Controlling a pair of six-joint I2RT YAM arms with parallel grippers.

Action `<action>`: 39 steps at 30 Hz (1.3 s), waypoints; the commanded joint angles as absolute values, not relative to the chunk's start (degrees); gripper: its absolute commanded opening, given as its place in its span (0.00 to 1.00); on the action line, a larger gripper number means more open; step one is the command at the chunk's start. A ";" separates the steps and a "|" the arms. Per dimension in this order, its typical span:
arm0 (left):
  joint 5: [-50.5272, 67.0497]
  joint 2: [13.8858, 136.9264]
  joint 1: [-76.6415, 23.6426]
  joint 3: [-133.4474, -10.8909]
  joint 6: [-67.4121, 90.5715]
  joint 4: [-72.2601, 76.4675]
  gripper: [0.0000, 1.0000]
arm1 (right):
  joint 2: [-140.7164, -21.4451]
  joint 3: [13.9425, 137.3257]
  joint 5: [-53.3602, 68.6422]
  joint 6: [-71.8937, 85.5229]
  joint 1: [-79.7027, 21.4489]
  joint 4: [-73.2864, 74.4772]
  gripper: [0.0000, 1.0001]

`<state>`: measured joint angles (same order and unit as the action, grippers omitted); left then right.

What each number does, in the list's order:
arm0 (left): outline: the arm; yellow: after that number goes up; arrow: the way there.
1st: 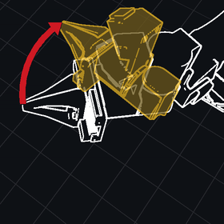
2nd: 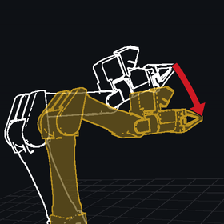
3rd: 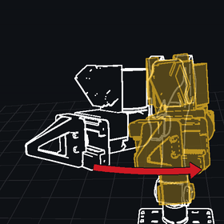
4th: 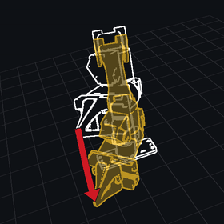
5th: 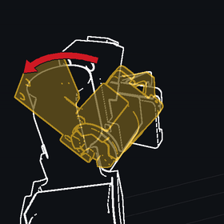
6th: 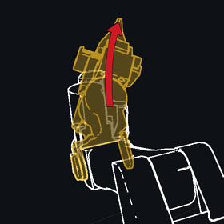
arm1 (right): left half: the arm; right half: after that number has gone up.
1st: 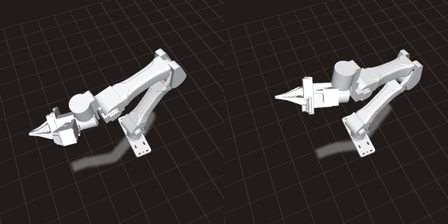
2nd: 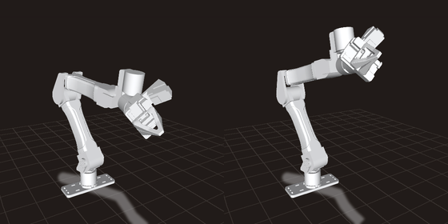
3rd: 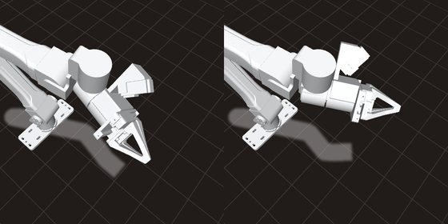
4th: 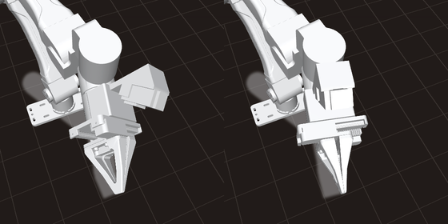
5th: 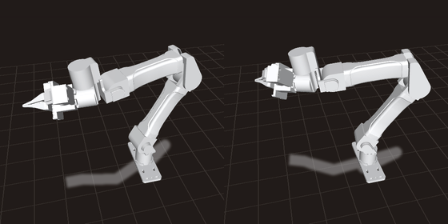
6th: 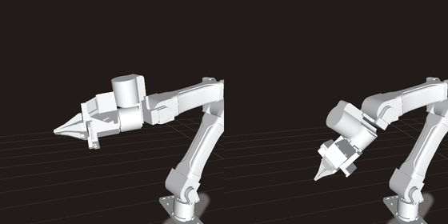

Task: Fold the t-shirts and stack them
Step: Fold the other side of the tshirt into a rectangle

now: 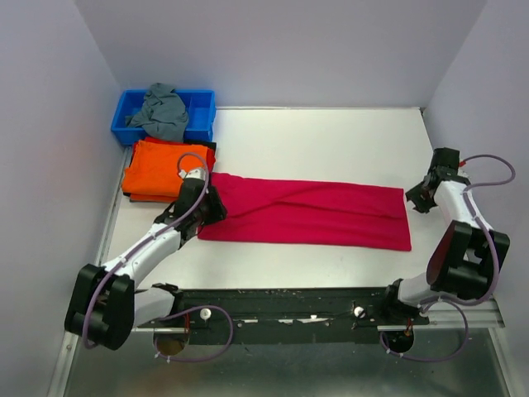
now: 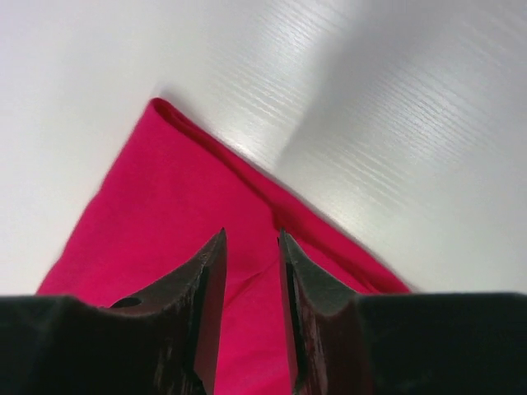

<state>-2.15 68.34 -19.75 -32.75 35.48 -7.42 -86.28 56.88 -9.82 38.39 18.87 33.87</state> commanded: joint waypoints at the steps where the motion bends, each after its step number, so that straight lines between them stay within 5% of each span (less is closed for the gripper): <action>1: -3.60 61.98 -19.95 -34.10 35.95 -10.98 0.63 | -79.81 54.94 -8.71 35.17 17.76 29.80 0.37; 8: -5.19 63.62 -19.69 -39.28 36.82 -10.73 0.63 | -81.03 54.23 2.69 33.04 4.33 24.35 0.34; 19: -6.50 84.19 -16.35 -56.06 39.20 -9.66 0.60 | -93.06 63.53 18.71 33.31 -17.74 10.65 0.39; 29: -1.85 95.00 -14.50 -59.67 42.36 -6.77 0.22 | -111.95 78.29 22.85 38.23 -27.50 2.11 0.40; 39: -1.06 105.46 -11.87 -65.12 45.61 -12.37 0.11 | -124.71 90.52 22.86 39.29 -31.55 3.69 0.40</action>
<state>-2.11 101.69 -13.74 -61.04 43.16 -8.21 -121.10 86.89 21.85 38.37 -30.57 4.08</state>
